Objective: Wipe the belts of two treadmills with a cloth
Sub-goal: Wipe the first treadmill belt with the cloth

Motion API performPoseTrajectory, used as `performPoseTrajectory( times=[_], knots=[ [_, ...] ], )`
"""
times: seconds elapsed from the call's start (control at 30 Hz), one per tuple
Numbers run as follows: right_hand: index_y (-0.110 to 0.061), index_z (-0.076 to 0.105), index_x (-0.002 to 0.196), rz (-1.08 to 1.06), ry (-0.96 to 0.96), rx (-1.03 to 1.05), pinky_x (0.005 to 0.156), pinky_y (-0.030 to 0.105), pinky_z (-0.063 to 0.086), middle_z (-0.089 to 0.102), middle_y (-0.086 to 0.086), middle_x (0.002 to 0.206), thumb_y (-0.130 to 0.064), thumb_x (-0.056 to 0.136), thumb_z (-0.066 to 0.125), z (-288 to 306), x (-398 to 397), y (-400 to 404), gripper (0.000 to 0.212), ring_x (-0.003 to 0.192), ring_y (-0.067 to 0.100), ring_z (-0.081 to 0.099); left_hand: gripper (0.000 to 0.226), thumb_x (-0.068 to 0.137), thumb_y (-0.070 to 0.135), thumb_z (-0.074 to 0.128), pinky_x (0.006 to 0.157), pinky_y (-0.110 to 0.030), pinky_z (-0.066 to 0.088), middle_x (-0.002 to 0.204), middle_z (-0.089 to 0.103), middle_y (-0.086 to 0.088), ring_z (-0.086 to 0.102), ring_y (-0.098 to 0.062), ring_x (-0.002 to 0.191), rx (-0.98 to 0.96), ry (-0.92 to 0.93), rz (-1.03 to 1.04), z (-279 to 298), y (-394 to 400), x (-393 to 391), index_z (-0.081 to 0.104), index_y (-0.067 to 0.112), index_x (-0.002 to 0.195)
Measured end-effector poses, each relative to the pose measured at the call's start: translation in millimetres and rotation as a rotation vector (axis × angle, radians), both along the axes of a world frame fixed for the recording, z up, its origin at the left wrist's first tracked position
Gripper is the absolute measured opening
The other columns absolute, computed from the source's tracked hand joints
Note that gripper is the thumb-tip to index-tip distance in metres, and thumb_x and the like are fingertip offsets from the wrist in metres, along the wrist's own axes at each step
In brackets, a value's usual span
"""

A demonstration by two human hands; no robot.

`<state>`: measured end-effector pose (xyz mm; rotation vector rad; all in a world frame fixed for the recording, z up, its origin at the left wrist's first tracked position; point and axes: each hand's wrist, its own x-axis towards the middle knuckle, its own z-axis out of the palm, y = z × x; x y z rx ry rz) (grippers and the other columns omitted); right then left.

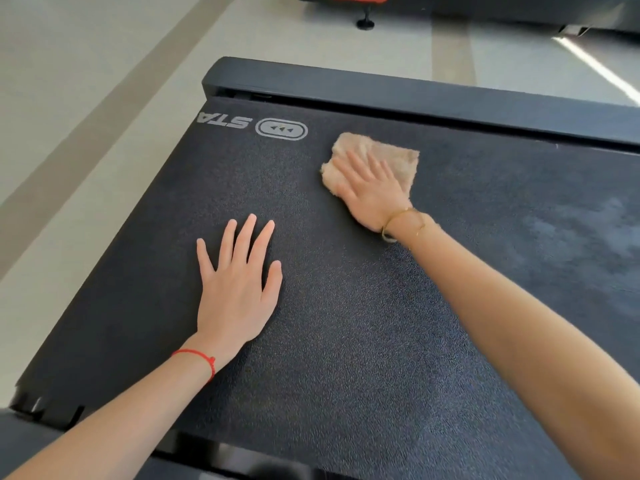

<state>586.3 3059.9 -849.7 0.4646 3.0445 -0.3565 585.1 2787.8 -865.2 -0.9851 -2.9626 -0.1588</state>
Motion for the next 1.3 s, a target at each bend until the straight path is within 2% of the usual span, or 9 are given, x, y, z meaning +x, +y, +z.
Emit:
performPoseTrajectory(
  times=[0.1,0.2,0.4,0.47,0.77,0.93,1.07,1.17,1.3],
  knots=[
    [-0.035,0.005,0.157,0.193,0.027,-0.030,0.122,0.040,-0.008,-0.002,-0.004,0.165,-0.047,0.105,0.013,-0.8,46.8,-44.2,0.054,0.151,0.023,-0.009,0.059,0.101,0.045,0.020,0.119,-0.065,0.010,0.166,0.014,0.001,0.007,-0.023,0.154,0.011,-0.005,-0.003,-1.5,-0.2,-0.3,0.013,0.030,0.158],
    [-0.038,0.006,0.156,0.241,0.040,-0.033,0.121,0.038,-0.008,-0.001,-0.008,0.165,-0.051,0.102,0.013,-2.3,90.6,-46.8,0.056,0.151,0.018,-0.007,0.061,0.099,0.046,0.020,0.119,-0.064,0.008,0.166,0.014,0.001,0.006,-0.023,0.154,0.017,-0.006,-0.003,-2.2,-0.8,-1.2,0.013,0.030,0.158],
    [-0.035,0.006,0.157,-0.171,-0.027,0.017,0.122,0.043,-0.007,-0.005,-0.003,0.166,-0.045,0.105,0.017,3.4,77.6,37.7,0.054,0.152,0.023,-0.009,0.060,0.100,0.046,0.022,0.119,-0.065,0.008,0.166,0.015,0.000,0.007,-0.024,0.154,0.040,-0.005,-0.004,-2.9,-1.5,-2.3,0.016,0.030,0.158],
    [-0.035,0.006,0.157,-0.191,-0.029,0.015,0.122,0.042,-0.008,-0.004,-0.003,0.166,-0.044,0.106,0.015,2.6,74.3,33.4,0.053,0.152,0.023,-0.010,0.060,0.100,0.046,0.023,0.119,-0.065,0.007,0.166,0.015,0.000,0.007,-0.023,0.154,0.046,-0.007,-0.003,-2.4,-1.2,-2.9,0.016,0.030,0.157],
    [-0.035,0.002,0.157,0.317,-0.001,0.023,0.123,0.041,-0.008,-0.006,-0.008,0.165,-0.043,0.106,0.015,0.7,199.1,-120.9,0.053,0.151,0.022,-0.014,0.057,0.102,0.041,0.031,0.118,-0.066,0.007,0.164,0.019,-0.001,0.010,-0.025,0.153,0.097,-0.014,-0.016,-3.2,-1.9,-0.1,0.022,0.028,0.156],
    [-0.037,0.009,0.157,0.393,0.028,-0.032,0.124,0.040,-0.002,0.000,-0.012,0.165,-0.047,0.106,0.021,0.9,244.8,-144.2,0.053,0.152,0.018,-0.007,0.056,0.103,0.039,0.032,0.118,-0.066,0.007,0.164,0.021,-0.004,0.011,-0.026,0.153,0.108,-0.014,-0.017,-2.0,-1.6,0.8,0.023,0.026,0.156],
    [-0.037,0.006,0.156,0.165,0.002,0.086,0.121,0.037,-0.009,-0.002,-0.009,0.165,-0.046,0.105,0.021,1.2,215.2,-93.3,0.054,0.153,0.022,-0.005,0.056,0.103,0.039,0.031,0.118,-0.064,0.008,0.164,0.021,-0.006,0.012,-0.027,0.152,0.103,-0.024,-0.027,-0.3,-2.9,4.2,0.024,0.024,0.156],
    [-0.037,0.005,0.157,-0.102,-0.036,-0.003,0.121,0.037,-0.011,-0.007,-0.007,0.165,-0.044,0.106,0.019,8.6,182.5,-54.4,0.053,0.152,0.024,-0.010,0.055,0.104,0.036,0.031,0.119,-0.064,0.008,0.164,0.020,-0.007,0.011,-0.027,0.153,0.090,-0.026,-0.036,2.5,-3.9,6.6,0.023,0.022,0.157],
    [-0.035,0.004,0.157,-0.054,-0.043,-0.010,0.121,0.038,-0.012,-0.007,-0.007,0.165,-0.042,0.107,0.017,8.2,187.4,-78.4,0.052,0.152,0.024,-0.013,0.056,0.105,0.033,0.030,0.119,-0.065,0.006,0.165,0.015,-0.007,0.006,-0.028,0.153,0.064,-0.049,-0.050,5.4,-3.1,11.9,0.019,0.020,0.158]
  ],
)
